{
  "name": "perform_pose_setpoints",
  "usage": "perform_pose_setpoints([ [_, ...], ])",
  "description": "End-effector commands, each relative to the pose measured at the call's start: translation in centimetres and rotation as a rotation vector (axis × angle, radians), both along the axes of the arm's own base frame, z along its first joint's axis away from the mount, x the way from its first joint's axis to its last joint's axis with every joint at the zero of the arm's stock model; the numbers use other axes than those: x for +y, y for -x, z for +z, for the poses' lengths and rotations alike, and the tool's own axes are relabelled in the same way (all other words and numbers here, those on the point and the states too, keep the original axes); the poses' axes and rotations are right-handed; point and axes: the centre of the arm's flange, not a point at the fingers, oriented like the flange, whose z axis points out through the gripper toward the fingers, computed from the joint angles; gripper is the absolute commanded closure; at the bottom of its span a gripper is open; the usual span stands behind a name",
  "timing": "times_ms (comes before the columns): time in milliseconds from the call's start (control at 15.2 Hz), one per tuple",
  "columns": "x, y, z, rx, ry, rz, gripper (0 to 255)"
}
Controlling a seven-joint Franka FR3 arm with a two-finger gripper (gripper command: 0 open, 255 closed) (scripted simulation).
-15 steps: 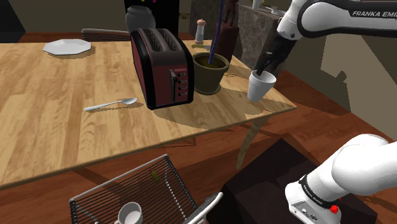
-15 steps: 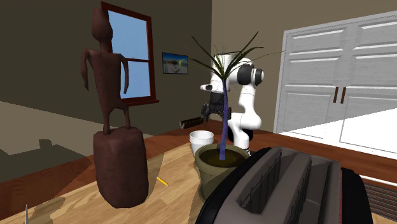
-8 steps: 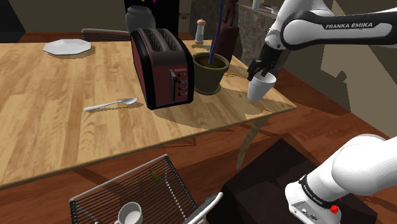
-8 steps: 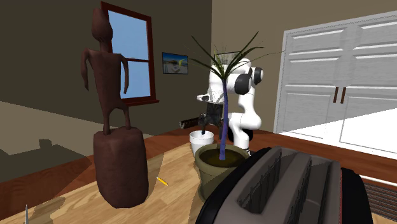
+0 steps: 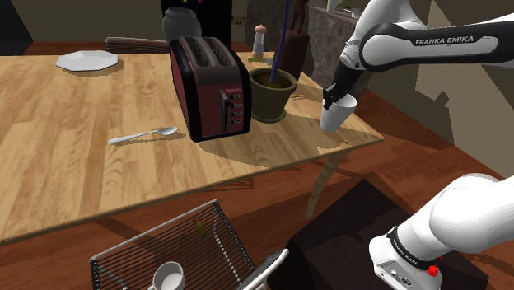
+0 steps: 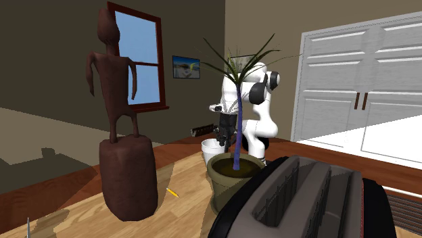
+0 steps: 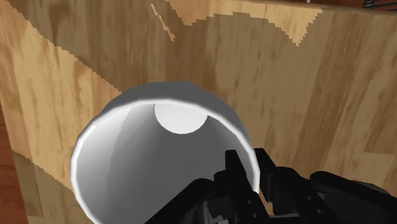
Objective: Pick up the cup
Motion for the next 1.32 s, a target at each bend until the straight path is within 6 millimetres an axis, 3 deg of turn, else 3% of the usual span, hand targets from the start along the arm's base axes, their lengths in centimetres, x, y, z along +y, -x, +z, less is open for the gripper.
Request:
perform_pose_setpoints([
  [0,0.0,0.0,0.0,0.0,0.0,0.0,255],
  [330,0.0,0.0,0.0,0.0,0.0,0.0,255],
  [1254,0.0,0.0,7.4,0.0,0.0,0.0,255],
])
